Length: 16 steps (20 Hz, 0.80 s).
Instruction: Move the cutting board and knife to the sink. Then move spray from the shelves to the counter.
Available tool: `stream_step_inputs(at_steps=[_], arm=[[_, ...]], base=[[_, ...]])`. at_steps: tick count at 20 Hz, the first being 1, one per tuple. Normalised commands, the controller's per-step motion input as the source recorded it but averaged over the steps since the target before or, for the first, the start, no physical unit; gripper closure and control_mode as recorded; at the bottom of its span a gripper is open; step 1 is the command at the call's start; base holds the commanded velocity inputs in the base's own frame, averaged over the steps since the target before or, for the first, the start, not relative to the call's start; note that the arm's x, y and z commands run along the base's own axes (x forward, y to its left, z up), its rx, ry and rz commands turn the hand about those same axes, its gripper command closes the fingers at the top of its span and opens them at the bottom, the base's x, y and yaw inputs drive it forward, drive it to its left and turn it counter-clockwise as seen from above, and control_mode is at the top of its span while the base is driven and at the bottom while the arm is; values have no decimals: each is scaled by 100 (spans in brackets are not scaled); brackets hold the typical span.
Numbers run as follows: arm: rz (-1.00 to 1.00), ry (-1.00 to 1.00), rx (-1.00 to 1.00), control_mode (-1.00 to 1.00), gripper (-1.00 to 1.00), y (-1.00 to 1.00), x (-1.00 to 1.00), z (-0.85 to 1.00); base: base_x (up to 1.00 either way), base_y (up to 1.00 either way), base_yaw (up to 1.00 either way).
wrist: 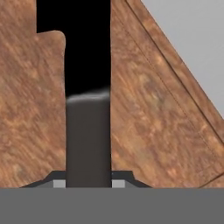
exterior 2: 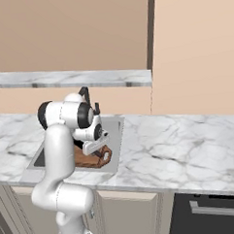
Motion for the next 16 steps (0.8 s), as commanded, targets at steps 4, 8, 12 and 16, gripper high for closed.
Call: stream_step_inputs(at_steps=[4,8,12,16], arm=[[-1,0,0,-100,-100,-17,-8,-3],[-5,0,2,-100,-100,-19,-12,6],[-6,0,2,-100,-100,-14,-11,17],[-6,0,4,-100,-100,-9,-14,31]], base=[[0,0,0],[0,0,0],[0,0,0],[0,0,0]])
